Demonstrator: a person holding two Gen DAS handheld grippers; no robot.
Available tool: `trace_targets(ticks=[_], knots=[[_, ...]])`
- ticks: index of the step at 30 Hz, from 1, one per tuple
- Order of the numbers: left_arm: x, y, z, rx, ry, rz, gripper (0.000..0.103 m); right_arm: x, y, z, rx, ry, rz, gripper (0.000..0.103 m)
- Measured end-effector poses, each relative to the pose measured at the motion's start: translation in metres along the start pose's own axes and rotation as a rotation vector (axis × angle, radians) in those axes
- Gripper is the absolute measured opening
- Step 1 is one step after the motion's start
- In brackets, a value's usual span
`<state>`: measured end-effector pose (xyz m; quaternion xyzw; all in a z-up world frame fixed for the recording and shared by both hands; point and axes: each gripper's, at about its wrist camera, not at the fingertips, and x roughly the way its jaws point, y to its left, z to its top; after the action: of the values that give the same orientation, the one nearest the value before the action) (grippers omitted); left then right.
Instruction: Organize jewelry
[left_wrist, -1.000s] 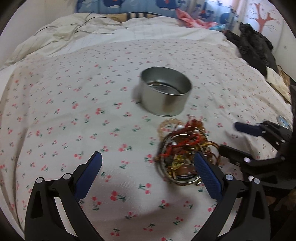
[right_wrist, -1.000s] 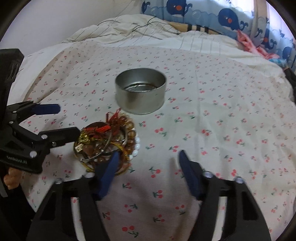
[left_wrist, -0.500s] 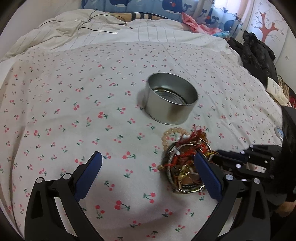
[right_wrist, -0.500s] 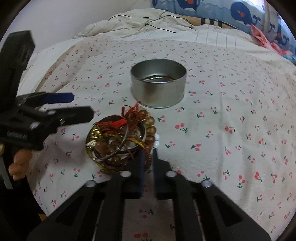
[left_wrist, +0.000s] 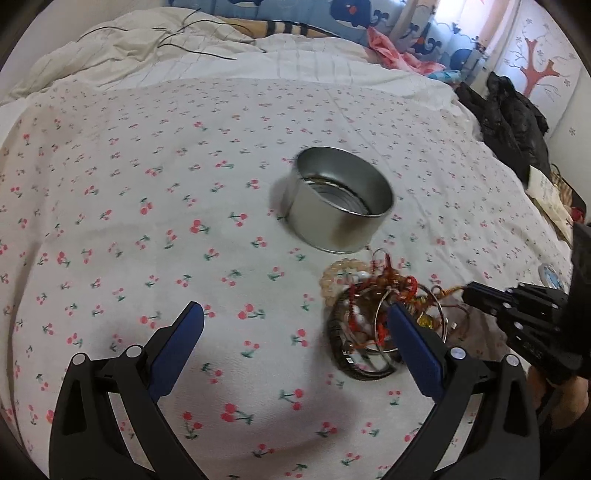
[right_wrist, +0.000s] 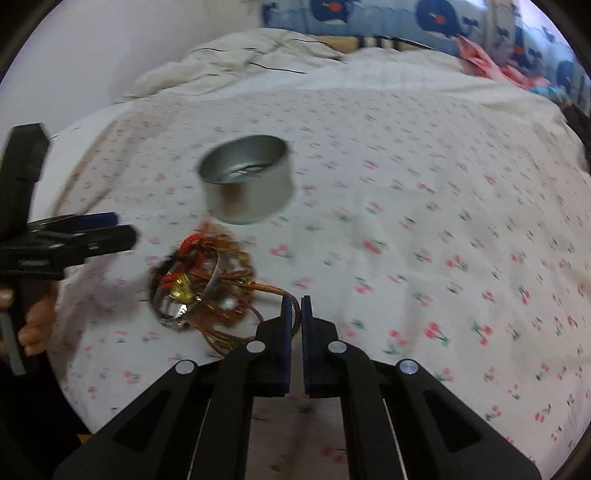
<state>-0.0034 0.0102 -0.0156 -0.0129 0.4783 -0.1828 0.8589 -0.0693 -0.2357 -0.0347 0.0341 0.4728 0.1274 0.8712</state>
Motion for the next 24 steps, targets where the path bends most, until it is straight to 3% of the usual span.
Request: trace_targets(ticks=[3,5,6,7,9,13,16,19,24], knots=[[-0.003,-0.012,-0.002,0.047,-0.010,-0.053,0.096,0.001,-0.004,-0.001,0.011,0.014,-0.015,0.006],[-0.005,-0.024,-0.005,0.112,-0.012,-0.089,0.096,-0.004,-0.007,-0.002,0.021,0.003,0.001,0.018],[-0.006,-0.034,-0.009,0.171,-0.019,-0.081,0.096,-0.005,-0.006,-0.003,0.021,-0.009,-0.009,0.040],[-0.005,-0.042,-0.012,0.218,-0.023,-0.065,0.096,-0.010,-0.007,-0.003,0.022,-0.032,-0.028,0.054],[-0.005,-0.054,-0.017,0.270,-0.024,-0.073,0.096,-0.009,-0.007,-0.001,0.023,-0.034,-0.016,0.055],[-0.014,-0.063,-0.020,0.289,-0.048,-0.179,0.096,-0.002,-0.002,-0.004,0.007,-0.005,-0.019,0.055],[-0.003,-0.056,-0.019,0.208,0.000,-0.257,0.090,0.002,0.002,-0.005,-0.009,0.011,-0.021,0.055],[0.009,-0.045,-0.019,0.094,0.054,-0.344,0.076,0.004,0.006,-0.006,-0.018,0.014,-0.016,0.055],[0.022,-0.027,-0.020,-0.086,0.108,-0.511,0.072,0.004,0.006,-0.007,-0.016,0.013,-0.019,0.060]])
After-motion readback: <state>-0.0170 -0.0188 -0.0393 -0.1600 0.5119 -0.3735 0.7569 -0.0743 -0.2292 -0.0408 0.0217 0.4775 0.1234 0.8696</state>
